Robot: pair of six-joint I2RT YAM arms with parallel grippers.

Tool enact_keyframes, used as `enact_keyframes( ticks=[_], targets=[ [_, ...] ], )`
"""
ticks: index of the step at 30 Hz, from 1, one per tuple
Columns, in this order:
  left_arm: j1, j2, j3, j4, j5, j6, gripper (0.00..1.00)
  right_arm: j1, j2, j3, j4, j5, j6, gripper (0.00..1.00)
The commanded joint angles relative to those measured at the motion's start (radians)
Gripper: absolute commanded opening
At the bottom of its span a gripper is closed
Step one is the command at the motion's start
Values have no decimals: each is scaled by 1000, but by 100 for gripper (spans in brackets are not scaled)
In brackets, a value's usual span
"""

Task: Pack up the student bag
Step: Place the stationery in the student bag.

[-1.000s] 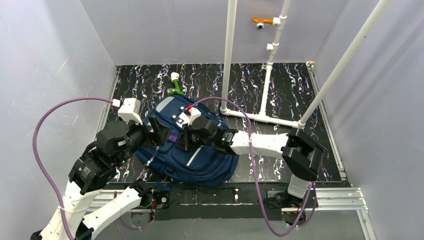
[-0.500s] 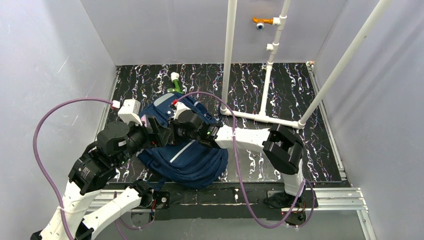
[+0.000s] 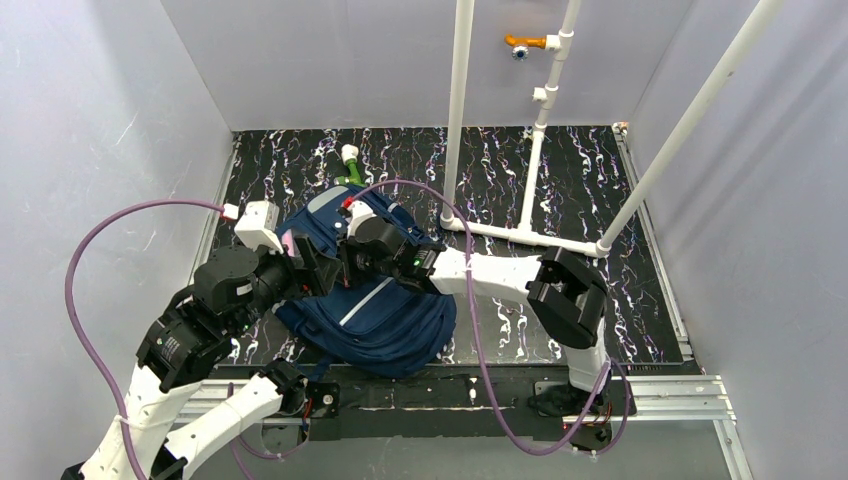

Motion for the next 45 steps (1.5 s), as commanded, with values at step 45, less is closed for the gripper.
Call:
enact_keyframes(
  ticks=[45],
  targets=[
    [894,192,-296,99,441,-284,77,-114,-433,-505,-127,218,-226,38]
  ],
)
